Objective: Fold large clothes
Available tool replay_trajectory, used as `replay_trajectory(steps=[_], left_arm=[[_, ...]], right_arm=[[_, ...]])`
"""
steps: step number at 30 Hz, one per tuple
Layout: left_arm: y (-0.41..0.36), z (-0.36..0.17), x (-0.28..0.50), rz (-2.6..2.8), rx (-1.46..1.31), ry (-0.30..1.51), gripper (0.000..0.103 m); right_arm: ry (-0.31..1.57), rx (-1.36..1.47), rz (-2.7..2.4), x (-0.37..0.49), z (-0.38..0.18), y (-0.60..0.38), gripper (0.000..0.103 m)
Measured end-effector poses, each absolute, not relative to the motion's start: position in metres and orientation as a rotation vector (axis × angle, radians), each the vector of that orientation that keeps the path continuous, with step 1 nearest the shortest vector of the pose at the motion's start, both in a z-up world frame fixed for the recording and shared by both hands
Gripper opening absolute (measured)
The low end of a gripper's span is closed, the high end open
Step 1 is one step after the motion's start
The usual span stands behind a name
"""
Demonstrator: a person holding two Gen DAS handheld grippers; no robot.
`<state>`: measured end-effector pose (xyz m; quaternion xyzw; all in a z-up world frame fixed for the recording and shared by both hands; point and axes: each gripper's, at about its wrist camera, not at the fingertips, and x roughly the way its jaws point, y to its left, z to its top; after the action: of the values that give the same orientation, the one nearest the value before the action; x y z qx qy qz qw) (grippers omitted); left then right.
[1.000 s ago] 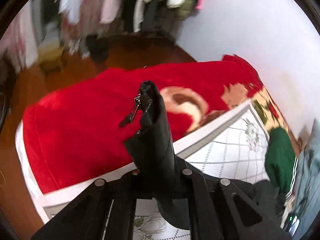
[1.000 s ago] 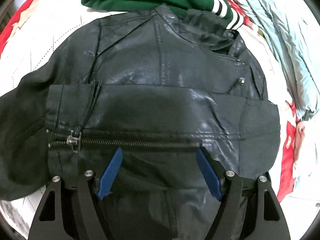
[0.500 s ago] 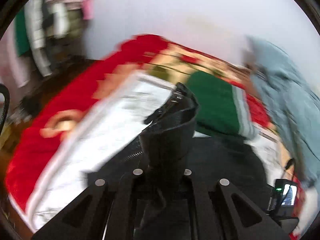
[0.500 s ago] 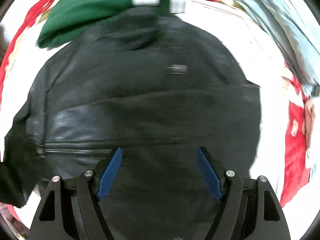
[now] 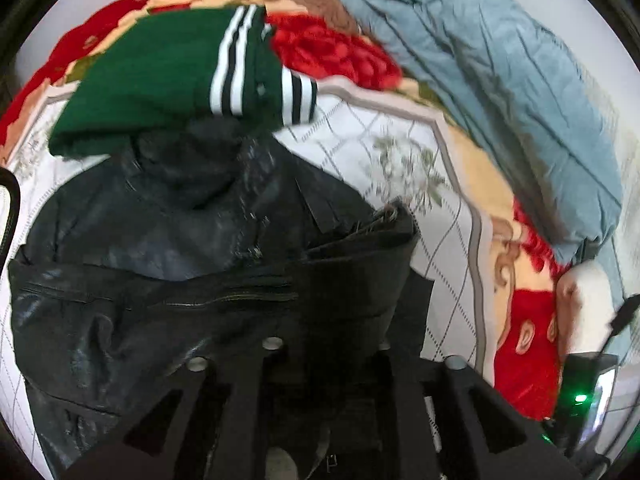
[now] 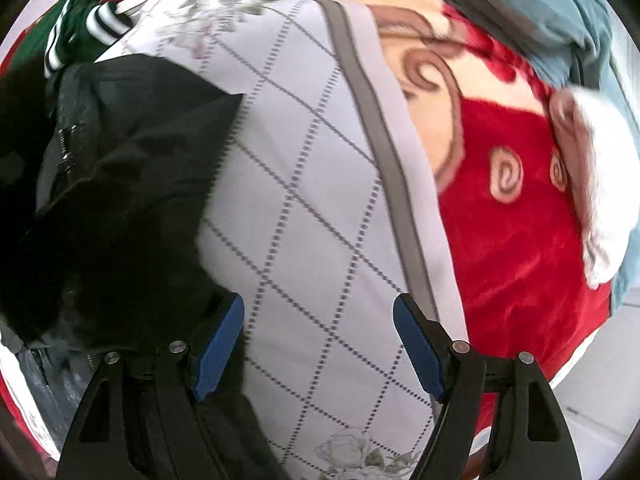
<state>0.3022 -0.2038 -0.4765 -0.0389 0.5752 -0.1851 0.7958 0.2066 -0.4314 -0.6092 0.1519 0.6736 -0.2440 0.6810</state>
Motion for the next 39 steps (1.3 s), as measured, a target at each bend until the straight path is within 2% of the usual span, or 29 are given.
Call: replay_trajectory(steps=[1,2,3,4,9,13,17,21,24,25,28,30,31,34,39], left_arm=[[-0.202,-0.478,0.302,-0.407,-0.096,1.241,0.029],[-0.201,-0.477,0.302,-0.415,-0.107,1.24,0.056],[-0.195,-0.475,0.301,-0.416,-0.114,1.236,0.09],[-0.189,-0.471,0.301,-0.408,-0.118,1.225,0.098],[-0.138,-0.455,0.3,-0.265,-0.156,1.214,0.098],[-0.046,-0.446,0.286,-0.001,-0.147,1.184,0.098],[0.037,-0.477,0.276,0.243,-0.002,1.23,0.098],[0.102,-0.518,0.277,0.353,-0.089,1.31,0.098],[0.116,-0.53,0.28,0.366,-0.124,1.311,0.098],[0.115,-0.533,0.281,0.358,-0.123,1.311,0.098],[0.109,-0.542,0.285,0.334,-0.102,1.32,0.098],[0.108,-0.545,0.288,0.325,-0.085,1.323,0.098],[0.109,-0.547,0.288,0.319,-0.081,1.325,0.098],[0.119,-0.545,0.288,0.305,-0.074,1.32,0.098],[0.145,-0.548,0.283,0.317,-0.036,1.328,0.098]], right_arm=[[1.507,0.354,-0.547,0.204,-0.611,-0.434,0.078],[1.504,0.375,-0.542,0.201,-0.611,-0.439,0.078],[1.498,0.403,-0.529,0.199,-0.611,-0.442,0.079],[1.492,0.423,-0.52,0.199,-0.612,-0.445,0.079],[1.455,0.523,-0.464,0.201,-0.609,-0.456,0.079],[1.42,0.652,-0.366,0.211,-0.613,-0.462,0.079],[1.425,0.774,-0.26,0.219,-0.627,-0.455,0.079],[1.399,0.897,-0.18,0.232,-0.652,-0.451,0.079],[1.368,1.051,-0.098,0.247,-0.678,-0.45,0.079],[1.365,1.072,-0.087,0.252,-0.683,-0.449,0.082],[1.394,1.028,-0.067,0.272,-0.684,-0.44,0.083],[1.407,1.002,-0.022,0.28,-0.682,-0.432,0.074],[1.419,1.006,-0.002,0.283,-0.682,-0.427,0.062],[1.464,0.912,-0.009,0.296,-0.679,-0.408,0.059],[1.481,0.946,0.109,0.318,-0.678,-0.354,0.057]])
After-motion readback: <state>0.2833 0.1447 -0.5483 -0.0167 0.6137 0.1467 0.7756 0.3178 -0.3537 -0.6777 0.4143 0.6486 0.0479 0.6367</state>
